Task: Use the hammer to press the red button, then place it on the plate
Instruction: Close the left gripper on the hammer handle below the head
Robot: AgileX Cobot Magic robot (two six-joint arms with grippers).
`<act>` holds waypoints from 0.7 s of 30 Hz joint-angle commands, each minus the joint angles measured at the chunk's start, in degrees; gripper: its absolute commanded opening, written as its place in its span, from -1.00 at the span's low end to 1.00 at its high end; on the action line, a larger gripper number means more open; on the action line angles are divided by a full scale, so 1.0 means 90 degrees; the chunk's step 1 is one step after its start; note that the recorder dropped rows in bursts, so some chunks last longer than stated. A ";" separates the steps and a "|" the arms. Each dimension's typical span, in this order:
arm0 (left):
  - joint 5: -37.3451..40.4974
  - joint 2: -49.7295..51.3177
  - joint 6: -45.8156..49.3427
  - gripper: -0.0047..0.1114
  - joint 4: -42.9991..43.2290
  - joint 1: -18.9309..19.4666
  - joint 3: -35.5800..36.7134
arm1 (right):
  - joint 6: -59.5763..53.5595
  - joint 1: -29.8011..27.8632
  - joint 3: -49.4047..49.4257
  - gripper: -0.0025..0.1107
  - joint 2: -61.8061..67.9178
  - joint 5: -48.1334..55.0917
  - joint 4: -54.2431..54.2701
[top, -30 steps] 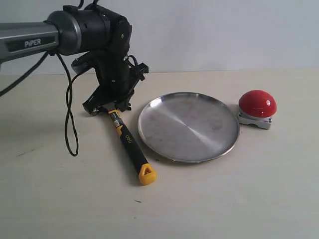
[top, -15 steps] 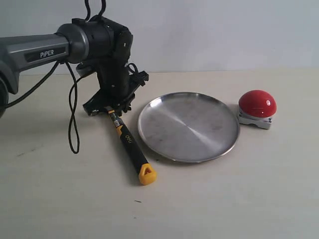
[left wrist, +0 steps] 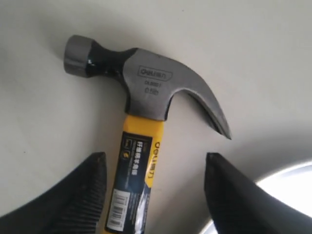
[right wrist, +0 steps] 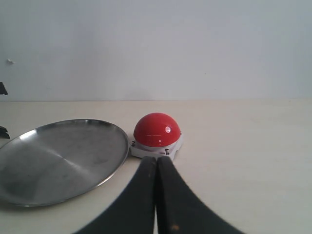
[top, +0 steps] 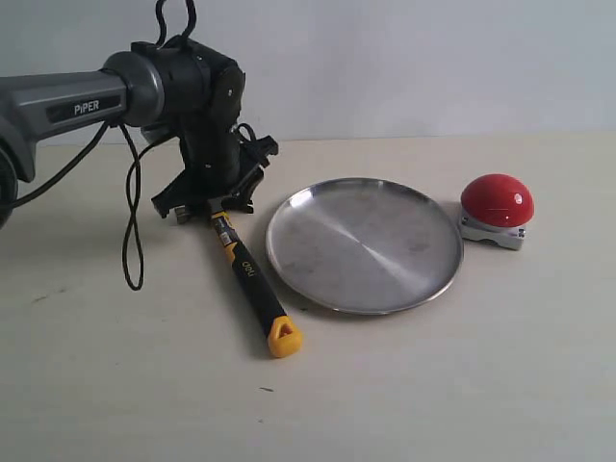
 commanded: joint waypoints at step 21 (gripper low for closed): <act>-0.0239 0.0502 0.0330 0.08 -0.0431 0.0274 -0.0044 | -0.0039 -0.0029 0.0028 -0.96 -0.0042 -0.0055 -0.0049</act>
